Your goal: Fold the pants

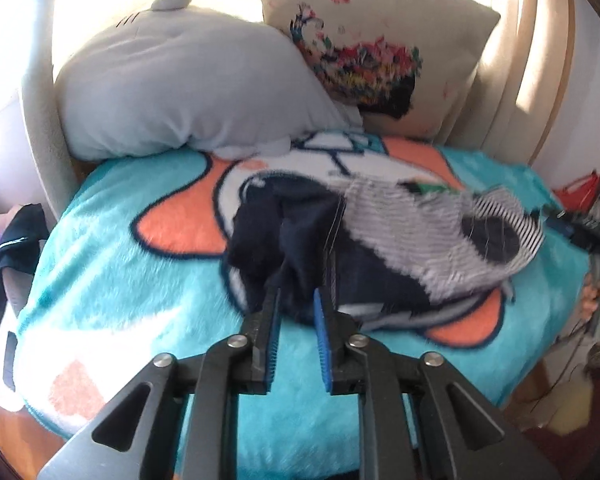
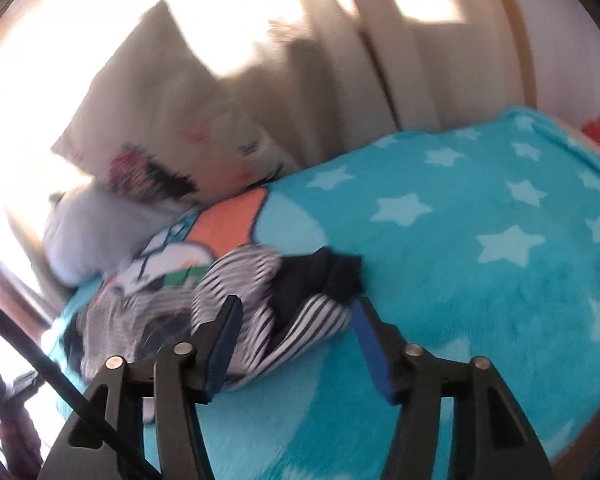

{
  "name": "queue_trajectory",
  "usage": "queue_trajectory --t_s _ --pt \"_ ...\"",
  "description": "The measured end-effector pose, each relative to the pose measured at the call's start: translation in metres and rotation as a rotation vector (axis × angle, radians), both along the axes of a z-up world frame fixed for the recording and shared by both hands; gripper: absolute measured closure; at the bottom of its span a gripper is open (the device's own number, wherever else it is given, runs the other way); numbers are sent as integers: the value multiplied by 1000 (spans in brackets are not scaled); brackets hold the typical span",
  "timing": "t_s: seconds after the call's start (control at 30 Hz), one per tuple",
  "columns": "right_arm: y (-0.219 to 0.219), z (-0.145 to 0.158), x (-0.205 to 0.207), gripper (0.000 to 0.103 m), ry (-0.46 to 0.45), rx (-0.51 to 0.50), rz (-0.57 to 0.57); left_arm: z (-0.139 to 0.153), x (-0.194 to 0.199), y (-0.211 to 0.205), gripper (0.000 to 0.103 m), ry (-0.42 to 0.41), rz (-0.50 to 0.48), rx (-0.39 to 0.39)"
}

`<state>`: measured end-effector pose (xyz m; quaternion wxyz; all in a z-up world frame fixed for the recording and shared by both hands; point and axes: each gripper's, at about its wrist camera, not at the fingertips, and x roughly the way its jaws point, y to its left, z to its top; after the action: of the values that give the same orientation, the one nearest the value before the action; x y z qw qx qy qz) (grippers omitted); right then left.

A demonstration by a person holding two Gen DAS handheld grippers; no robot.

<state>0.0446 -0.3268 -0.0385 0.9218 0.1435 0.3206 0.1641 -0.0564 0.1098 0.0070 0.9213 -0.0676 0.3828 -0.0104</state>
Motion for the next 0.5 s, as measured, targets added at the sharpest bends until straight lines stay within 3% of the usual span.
queue_trajectory --t_s 0.13,0.23,0.43,0.5 --pt "2 -15 39 40 83 54 -1 16 15 -19 69 -41 -33 -15" --pt "13 -20 50 86 117 57 42 23 28 -36 60 -56 -50 -8" --pt "-1 -12 30 86 68 -121 -83 17 63 -72 57 -38 -121 20" --pt "-9 -17 26 86 67 -260 -180 12 71 -82 57 -25 -137 27"
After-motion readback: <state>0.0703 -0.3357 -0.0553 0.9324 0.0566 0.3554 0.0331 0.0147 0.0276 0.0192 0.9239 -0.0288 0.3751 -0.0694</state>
